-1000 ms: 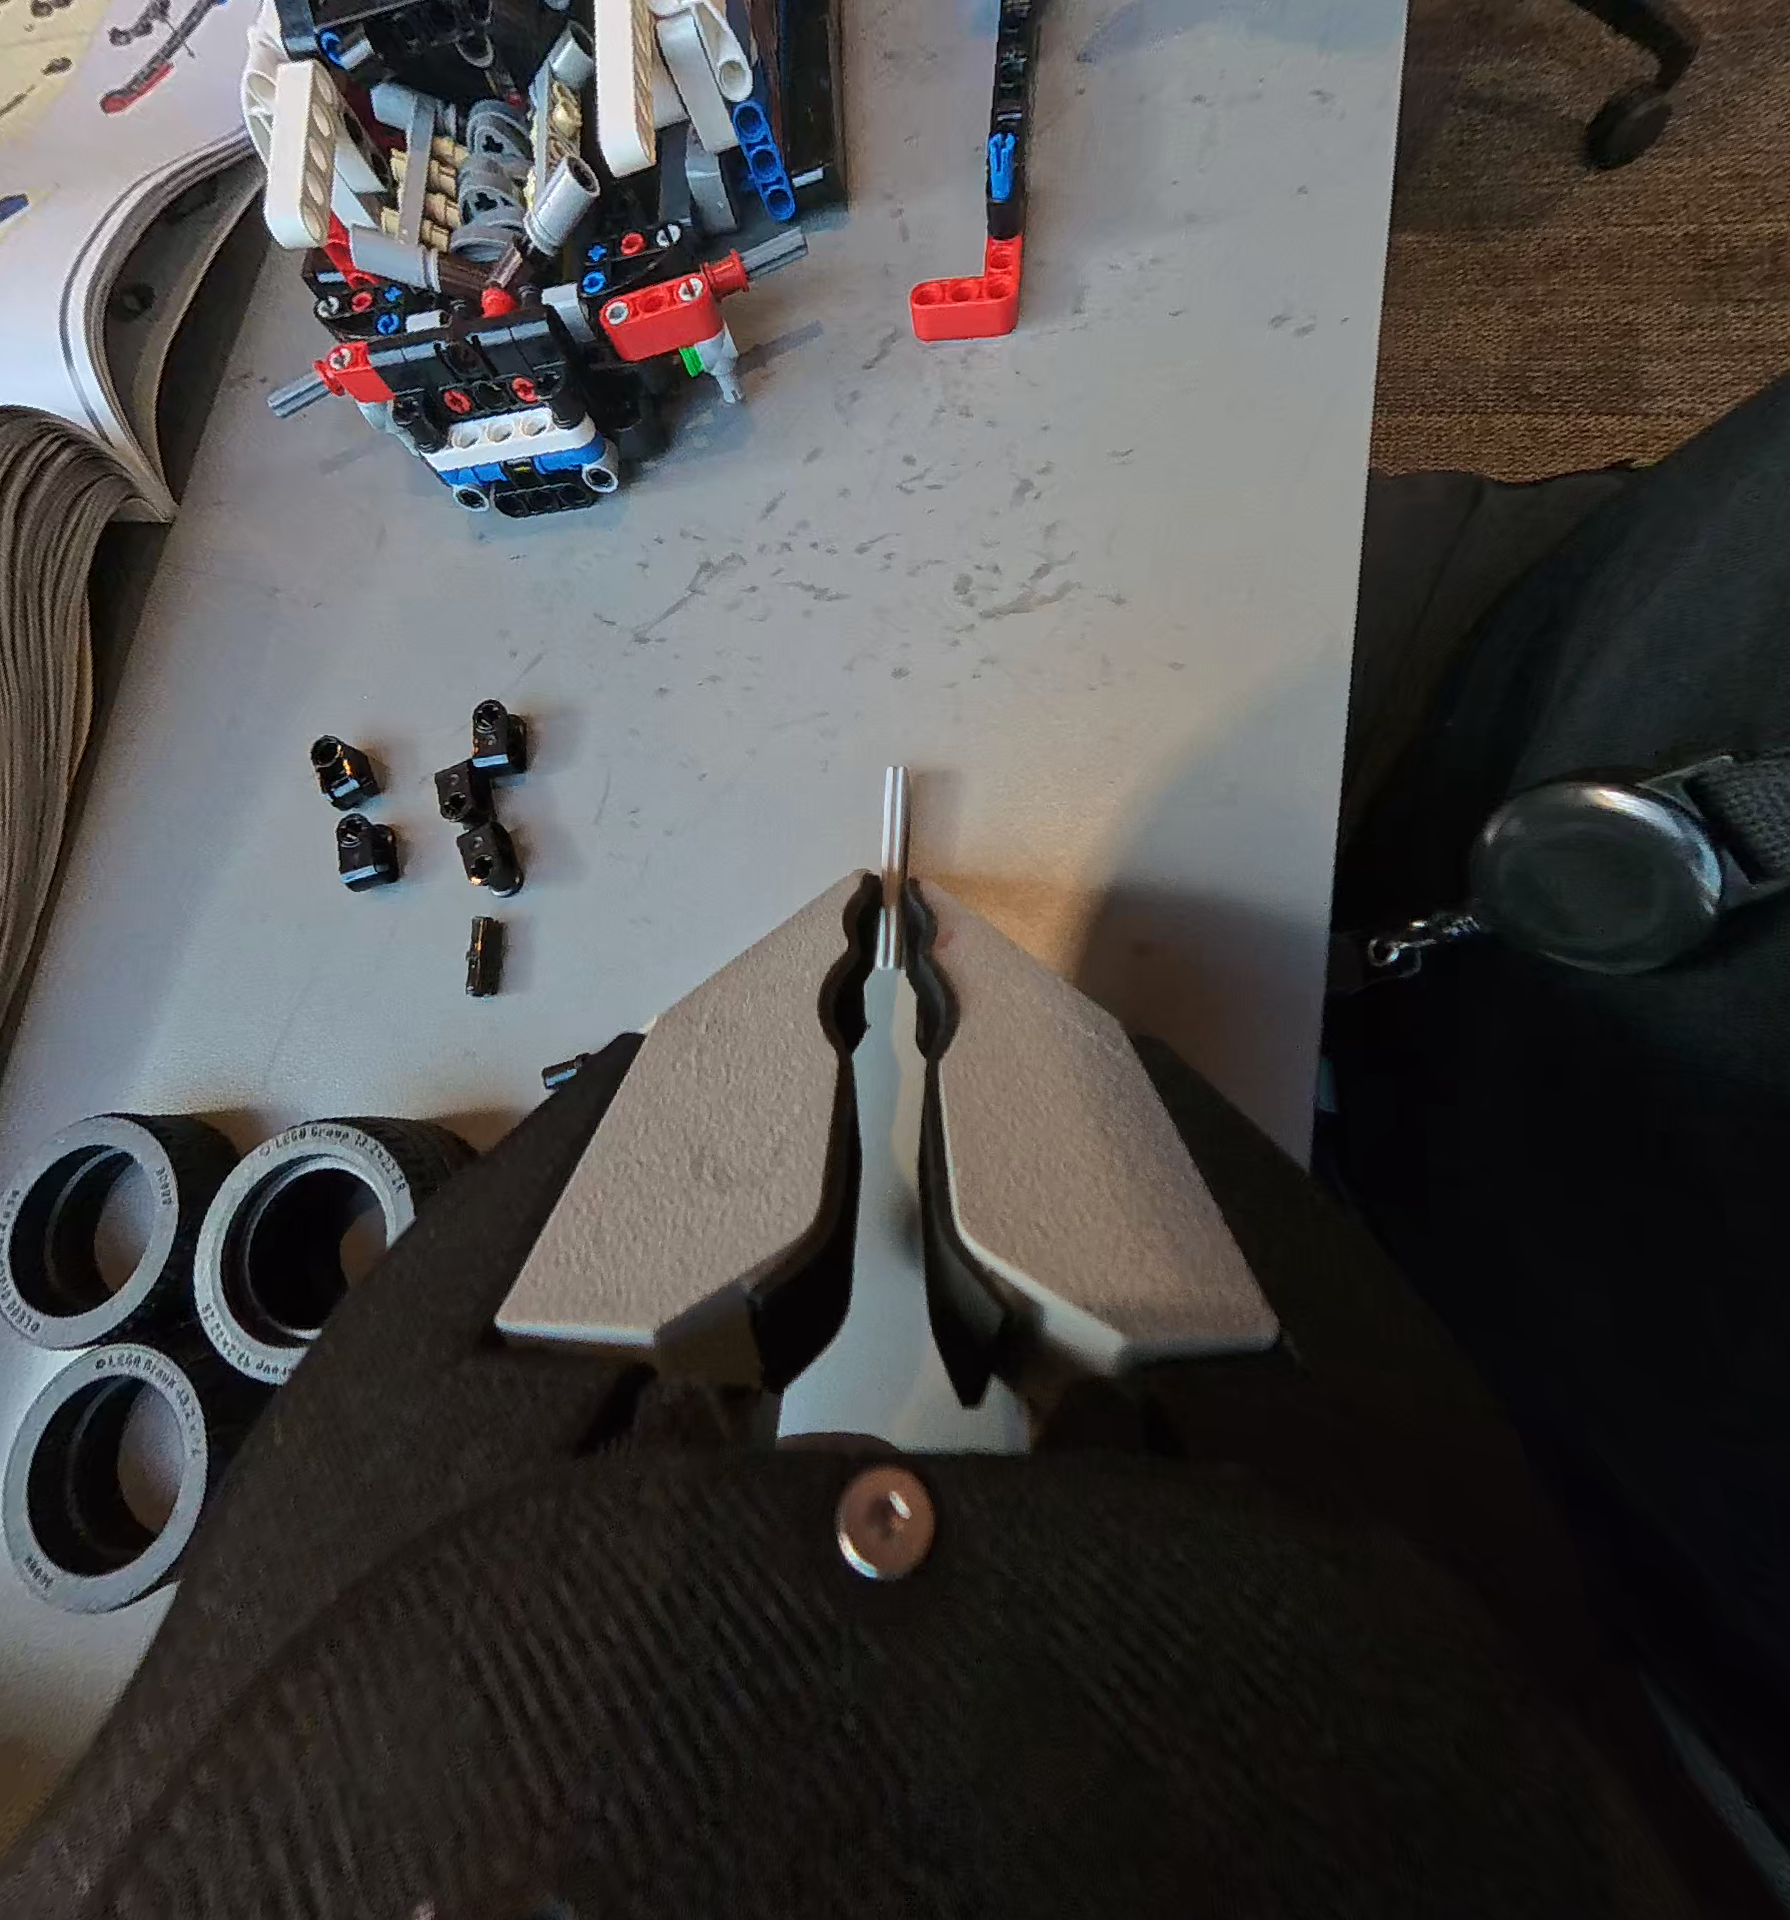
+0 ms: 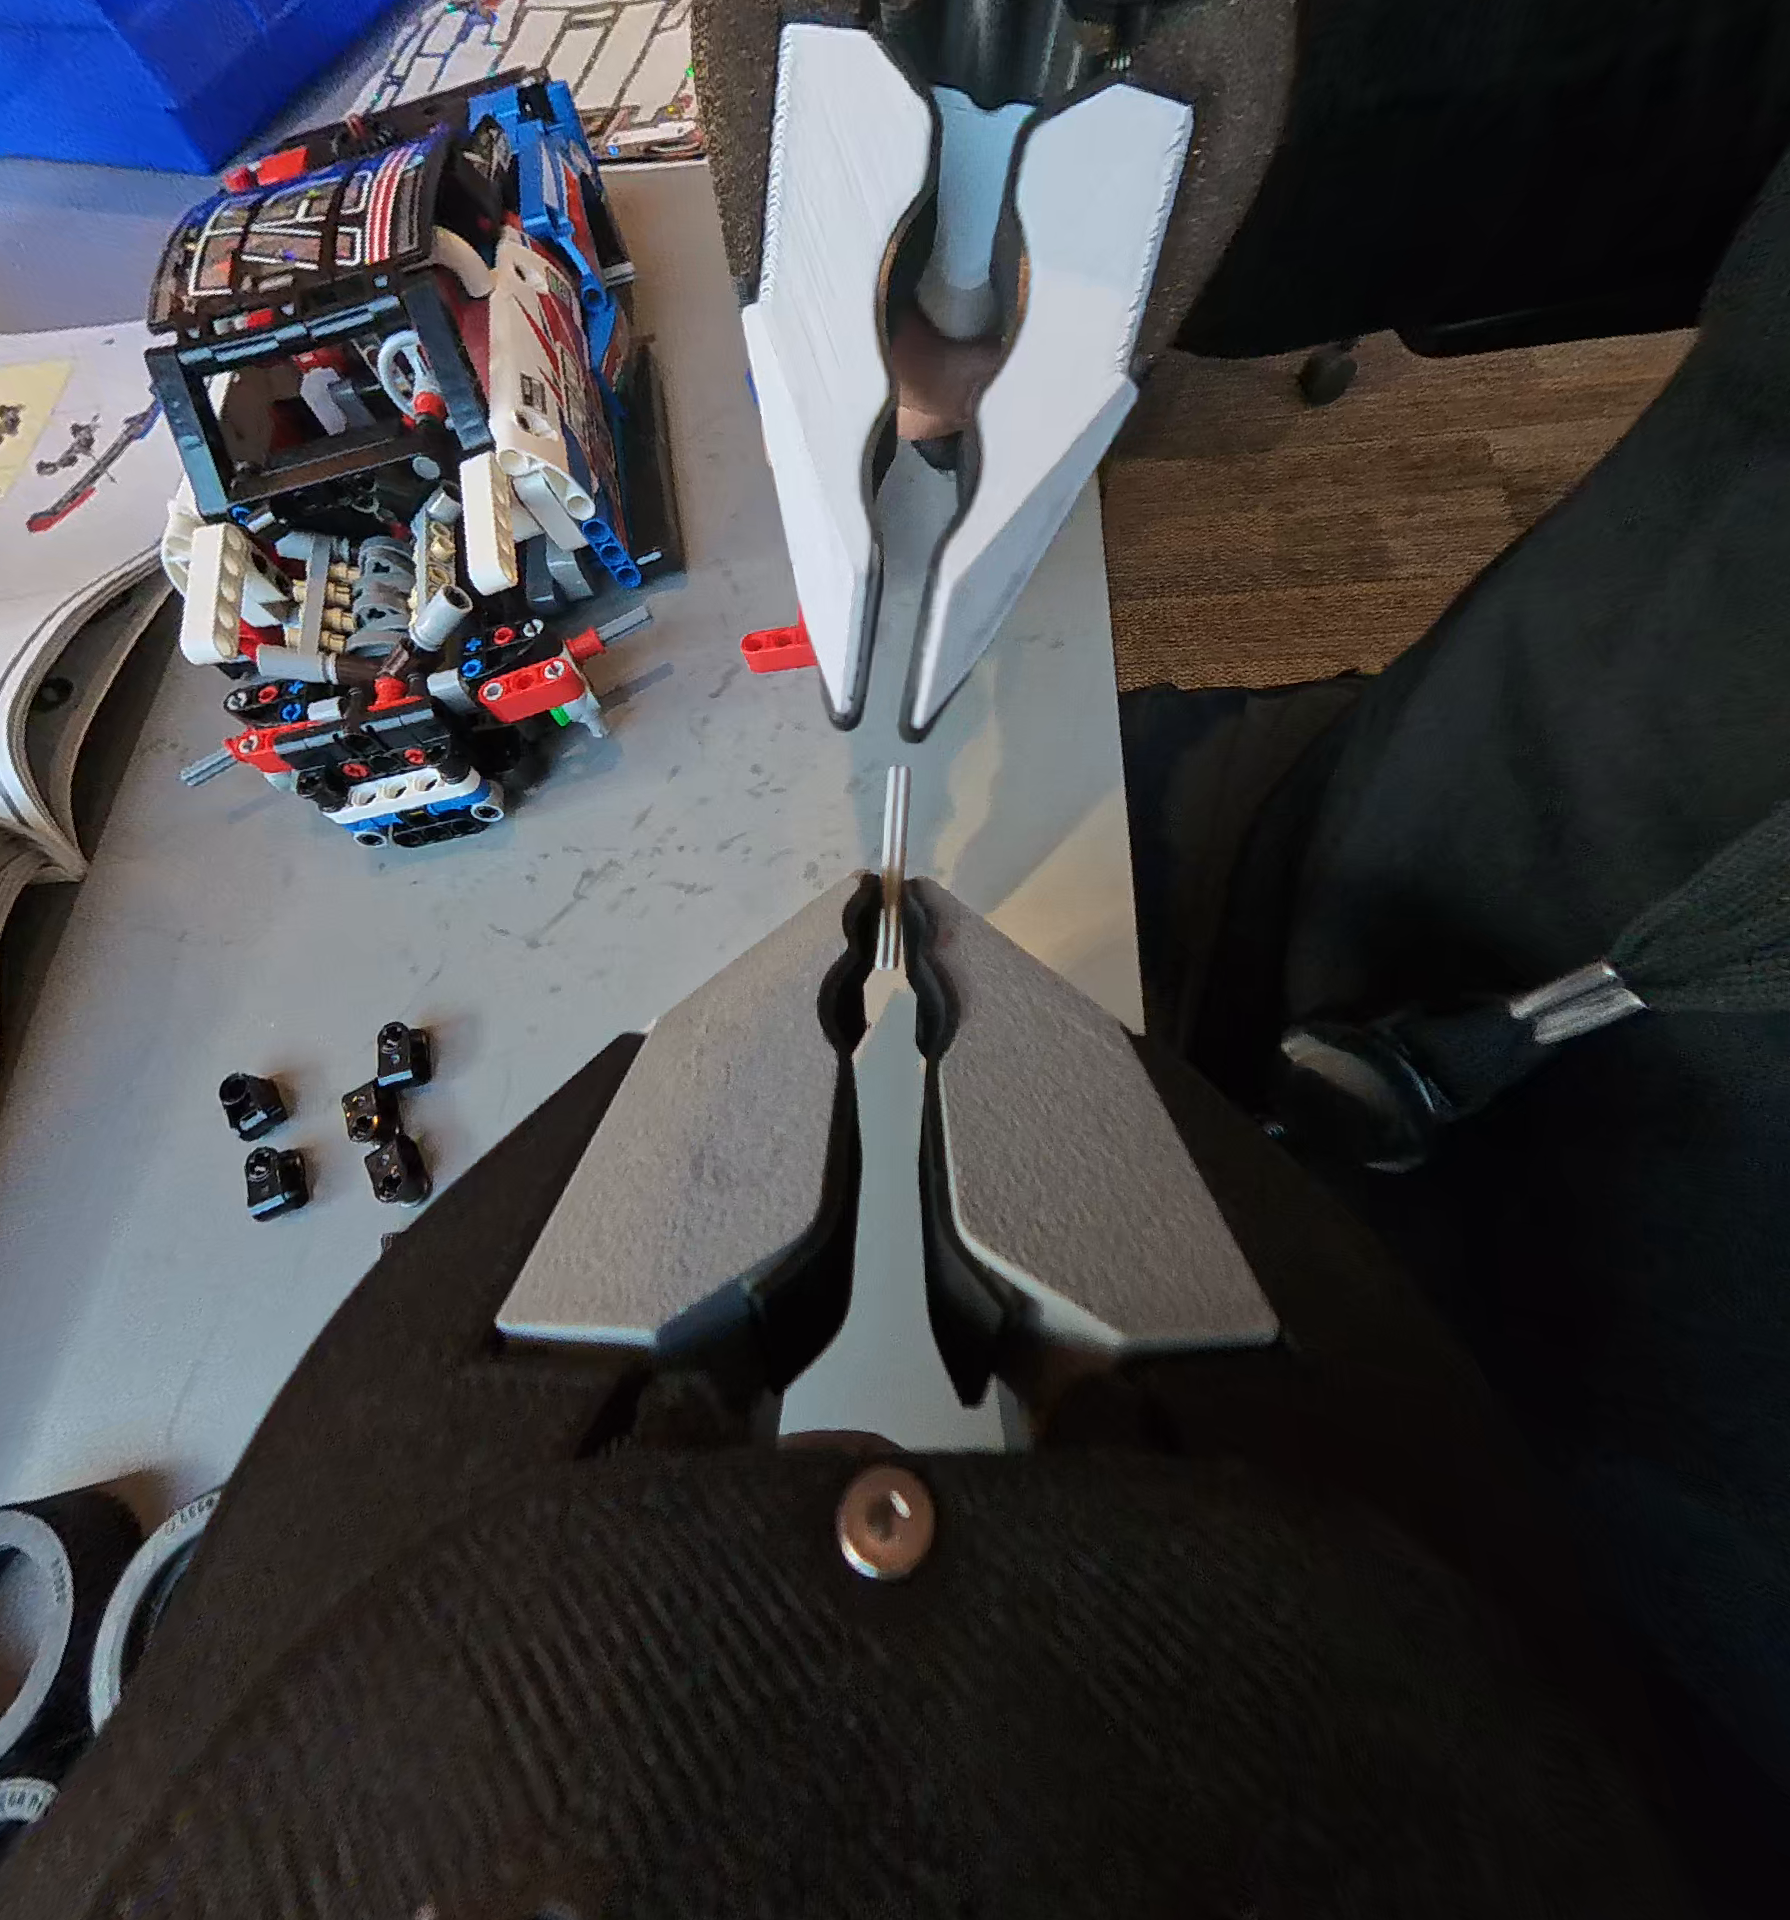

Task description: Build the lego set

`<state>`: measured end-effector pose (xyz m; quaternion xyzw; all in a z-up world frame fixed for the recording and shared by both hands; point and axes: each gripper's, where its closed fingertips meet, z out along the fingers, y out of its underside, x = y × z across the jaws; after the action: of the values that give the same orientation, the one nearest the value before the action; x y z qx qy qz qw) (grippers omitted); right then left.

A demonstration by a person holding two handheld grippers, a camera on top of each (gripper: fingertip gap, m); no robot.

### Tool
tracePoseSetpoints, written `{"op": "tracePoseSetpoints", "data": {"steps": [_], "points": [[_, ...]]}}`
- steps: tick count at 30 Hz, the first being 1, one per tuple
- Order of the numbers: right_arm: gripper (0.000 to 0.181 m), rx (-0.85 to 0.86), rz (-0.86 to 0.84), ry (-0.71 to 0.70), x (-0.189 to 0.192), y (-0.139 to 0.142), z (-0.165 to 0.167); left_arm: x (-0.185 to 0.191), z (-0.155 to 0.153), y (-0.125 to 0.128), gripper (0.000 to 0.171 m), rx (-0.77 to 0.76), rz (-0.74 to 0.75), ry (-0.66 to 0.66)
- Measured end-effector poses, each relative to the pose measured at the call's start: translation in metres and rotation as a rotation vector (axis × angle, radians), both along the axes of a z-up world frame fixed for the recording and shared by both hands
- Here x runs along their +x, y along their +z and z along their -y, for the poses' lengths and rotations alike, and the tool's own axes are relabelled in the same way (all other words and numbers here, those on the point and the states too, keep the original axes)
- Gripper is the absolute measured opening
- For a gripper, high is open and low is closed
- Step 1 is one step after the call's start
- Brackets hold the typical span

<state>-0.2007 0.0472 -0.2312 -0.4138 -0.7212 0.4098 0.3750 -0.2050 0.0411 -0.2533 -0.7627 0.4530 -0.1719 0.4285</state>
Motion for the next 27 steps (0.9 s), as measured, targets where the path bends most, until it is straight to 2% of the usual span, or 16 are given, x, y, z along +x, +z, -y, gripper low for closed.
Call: {"op": "tracePoseSetpoints", "data": {"steps": [2, 7, 11, 17, 27], "points": [[0.000, 0.004, 0.003, -0.002, 0.003, -0.001, -0.002, -0.001, -0.001, -0.003, 0.002, -0.006, -0.009, 0.005], [0.002, -0.011, 0.005, -0.048, 0.009, -0.001, -0.012, -0.015, -0.011, -0.020, 0.002, -0.093, -0.032, 0.097], [0.010, -0.017, 0.004, -0.085, 0.011, -0.001, -0.018, -0.010, -0.009, -0.009, 0.002, -0.073, 0.018, 0.076], [0.015, 0.051, 0.054, -0.025, 0.003, -0.011, -0.004, -0.004, -0.004, -0.006, 0.002, -0.067, 0.036, 0.037], [0.004, 0.158, 0.091, 0.030, -0.008, -0.023, 0.006, -0.001, 0.001, -0.005, 0.002, -0.064, 0.028, 0.012]]}}
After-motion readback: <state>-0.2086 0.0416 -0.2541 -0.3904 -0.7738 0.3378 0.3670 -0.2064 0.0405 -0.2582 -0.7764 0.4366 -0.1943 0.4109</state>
